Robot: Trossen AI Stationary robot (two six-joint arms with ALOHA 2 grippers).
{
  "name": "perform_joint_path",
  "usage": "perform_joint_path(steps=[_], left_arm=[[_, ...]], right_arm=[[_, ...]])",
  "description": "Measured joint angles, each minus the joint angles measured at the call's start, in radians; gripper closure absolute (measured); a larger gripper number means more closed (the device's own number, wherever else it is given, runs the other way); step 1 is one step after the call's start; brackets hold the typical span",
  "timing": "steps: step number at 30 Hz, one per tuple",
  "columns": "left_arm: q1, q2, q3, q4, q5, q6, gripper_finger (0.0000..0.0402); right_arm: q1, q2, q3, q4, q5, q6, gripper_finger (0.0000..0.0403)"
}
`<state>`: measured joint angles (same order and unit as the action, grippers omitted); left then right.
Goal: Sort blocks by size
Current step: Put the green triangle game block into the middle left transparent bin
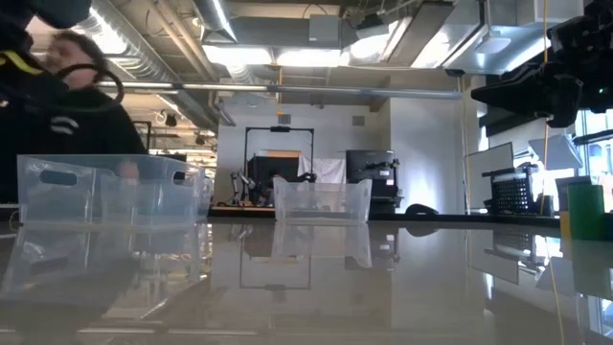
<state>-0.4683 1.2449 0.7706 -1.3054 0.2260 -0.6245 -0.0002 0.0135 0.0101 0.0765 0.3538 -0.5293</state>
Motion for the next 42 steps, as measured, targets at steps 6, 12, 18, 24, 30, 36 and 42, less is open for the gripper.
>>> perform_joint_path(steps=[6, 12, 18, 24, 30, 36, 42], left_arm=[[-0.02, 0.029, -0.055, 0.063, -0.004, -0.023, 0.0203], [-0.024, 0.089, -0.087, 0.103, -0.003, -0.03, 0.0203], [-0.024, 0.148, -0.096, 0.116, -0.002, -0.009, 0.0203], [-0.024, 0.215, -0.107, 0.123, -0.004, 0.009, 0.0204], [-0.023, 0.27, -0.127, 0.157, 0.001, 0.027, 0.0221], [-0.023, 0.302, -0.126, 0.215, 0.002, 0.066, 0.0247], [-0.023, 0.311, -0.126, 0.21, 0.004, 0.114, 0.0281]], right_arm=[[0.0, 0.0, 0.0, -0.005, 0.002, -0.001, 0.0358], [0.0, 0.0, 0.0, -0.006, 0.002, -0.001, 0.0358], [0.0, 0.0, 0.0, -0.005, 0.002, 0.0, 0.0359], [0.0, 0.0, 0.0, -0.004, 0.002, 0.001, 0.0359], [0.0, 0.0, 0.0, -0.003, 0.002, 0.001, 0.0359], [0.0, 0.0, 0.0, -0.003, 0.002, 0.001, 0.0359], [0.0, 0.0, 0.0, -0.005, 0.002, 0.001, 0.0359]])
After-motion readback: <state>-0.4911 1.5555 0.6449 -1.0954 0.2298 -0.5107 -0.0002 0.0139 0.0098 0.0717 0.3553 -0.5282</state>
